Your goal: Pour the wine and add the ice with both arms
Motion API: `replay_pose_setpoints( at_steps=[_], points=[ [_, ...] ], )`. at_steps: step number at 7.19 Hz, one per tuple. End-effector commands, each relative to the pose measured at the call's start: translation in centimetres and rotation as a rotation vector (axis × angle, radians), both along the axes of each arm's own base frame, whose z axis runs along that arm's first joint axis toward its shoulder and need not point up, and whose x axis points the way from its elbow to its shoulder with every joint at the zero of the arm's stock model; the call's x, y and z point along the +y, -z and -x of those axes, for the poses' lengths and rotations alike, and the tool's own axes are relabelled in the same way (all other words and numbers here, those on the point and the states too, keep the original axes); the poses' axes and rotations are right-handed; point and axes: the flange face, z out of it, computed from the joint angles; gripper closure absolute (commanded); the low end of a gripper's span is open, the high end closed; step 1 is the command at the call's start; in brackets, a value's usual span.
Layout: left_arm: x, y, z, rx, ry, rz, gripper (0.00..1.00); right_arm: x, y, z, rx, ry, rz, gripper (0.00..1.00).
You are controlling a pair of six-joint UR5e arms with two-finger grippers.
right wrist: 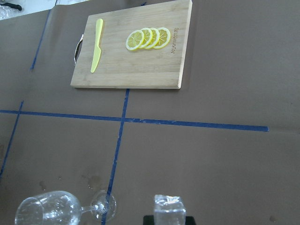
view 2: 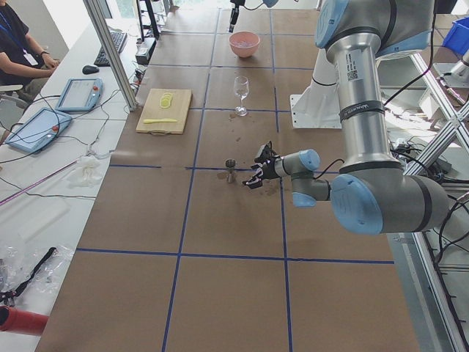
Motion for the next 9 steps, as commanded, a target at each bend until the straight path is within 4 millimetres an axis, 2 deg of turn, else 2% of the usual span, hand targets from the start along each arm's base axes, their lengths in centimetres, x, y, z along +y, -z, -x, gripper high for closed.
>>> replay_pose_setpoints(
  at_steps=[1,2,3,5,8,9],
  points=[
    [1.6,1.6,0.5,0.004,-0.135,0.113,0.0,-0.3,3.5,1.7,-0.003,0.019,0.006,1.0],
    [2.0,4.5,-0.2,-0.015,-0.181,0.163,0.0,0.0,4.5,2.8,-0.003,0.036,0.004,1.0],
    [2.4,6.9,-0.4,-0.025,-0.21,0.214,0.0,0.0,6.5,4.8,-0.002,0.061,0.003,1.0],
    [1.5,10.4,0.9,-0.042,-0.26,0.312,0.0,0.1,9.7,10.2,-0.014,0.087,0.023,1.0],
    [-0.3,14.4,1.2,-0.008,-0.28,0.364,0.0,2.0,12.0,16.8,-0.003,0.106,-0.001,1.0],
    [-1.3,15.7,1.1,0.005,-0.294,0.392,0.0,2.9,12.1,19.0,0.0,0.114,0.034,1.0]
  ],
)
